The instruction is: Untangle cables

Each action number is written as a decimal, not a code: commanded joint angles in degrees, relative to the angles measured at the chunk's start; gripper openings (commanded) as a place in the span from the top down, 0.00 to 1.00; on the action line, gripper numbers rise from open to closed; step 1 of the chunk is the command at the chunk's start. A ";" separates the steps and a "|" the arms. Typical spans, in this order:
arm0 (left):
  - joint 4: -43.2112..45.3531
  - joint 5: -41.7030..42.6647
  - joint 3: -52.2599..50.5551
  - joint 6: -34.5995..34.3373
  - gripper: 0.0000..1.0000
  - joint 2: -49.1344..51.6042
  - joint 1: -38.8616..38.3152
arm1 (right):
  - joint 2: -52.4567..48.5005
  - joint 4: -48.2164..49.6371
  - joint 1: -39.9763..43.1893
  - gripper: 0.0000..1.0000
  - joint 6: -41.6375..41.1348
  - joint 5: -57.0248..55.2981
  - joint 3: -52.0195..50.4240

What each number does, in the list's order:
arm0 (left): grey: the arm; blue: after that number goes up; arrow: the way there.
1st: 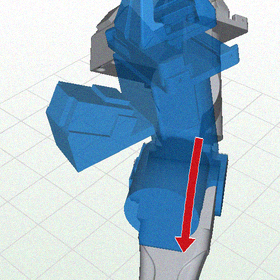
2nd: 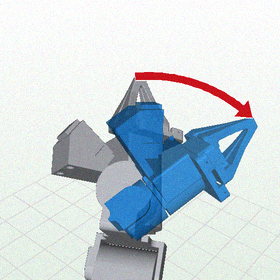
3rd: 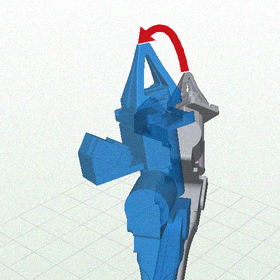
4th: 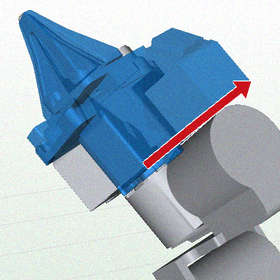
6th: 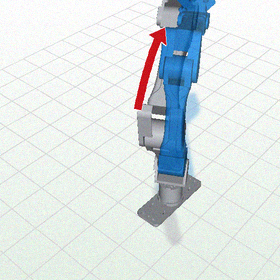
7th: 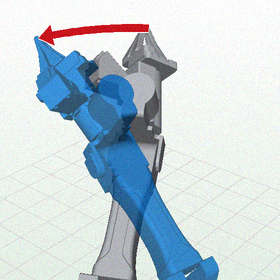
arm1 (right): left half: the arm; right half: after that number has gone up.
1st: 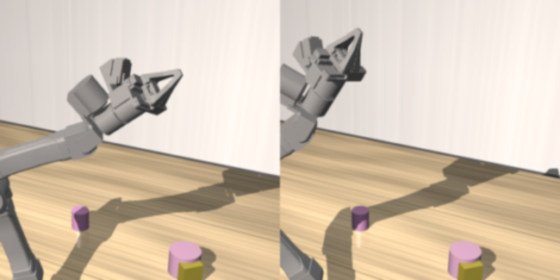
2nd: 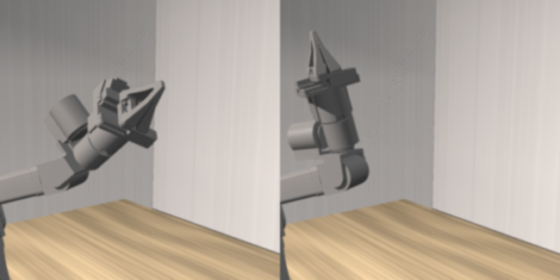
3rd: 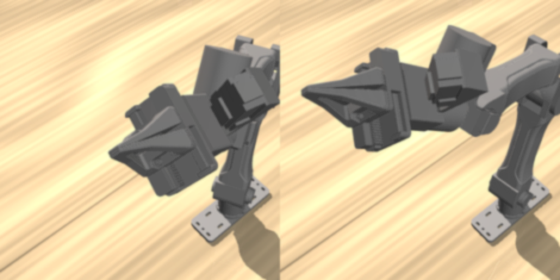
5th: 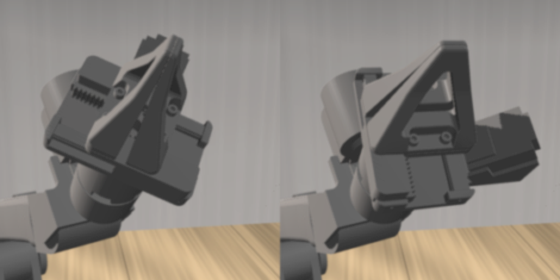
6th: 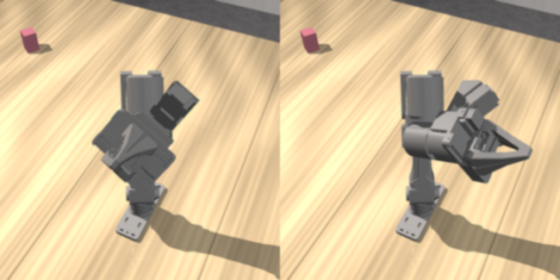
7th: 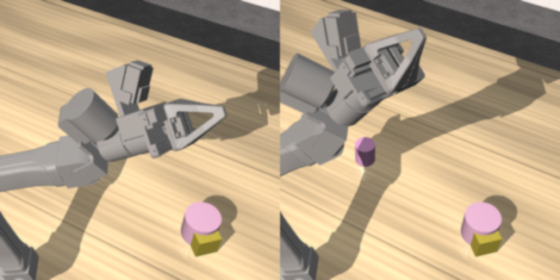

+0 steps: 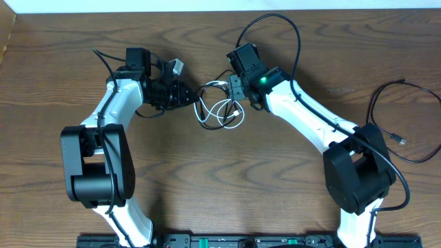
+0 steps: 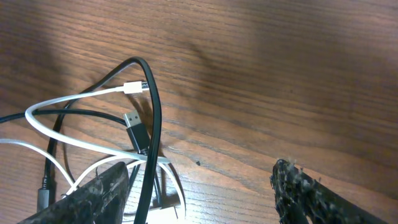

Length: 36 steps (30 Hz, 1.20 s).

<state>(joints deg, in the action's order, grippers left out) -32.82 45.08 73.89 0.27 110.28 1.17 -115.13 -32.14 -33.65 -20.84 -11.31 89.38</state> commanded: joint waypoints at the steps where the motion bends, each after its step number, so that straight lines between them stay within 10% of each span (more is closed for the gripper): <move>1: 0.11 -6.45 -0.31 -4.26 0.67 -0.07 -0.02 | -0.42 0.11 0.22 0.30 -0.37 1.01 -0.61; 36: -0.94 -22.47 -0.31 -14.16 0.70 -0.07 -0.35 | -0.44 0.63 0.17 0.29 -2.89 3.69 -0.63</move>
<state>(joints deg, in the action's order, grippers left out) -33.47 23.59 73.89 -13.54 110.28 0.95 -115.13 -31.68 -33.65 -21.41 -8.95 89.38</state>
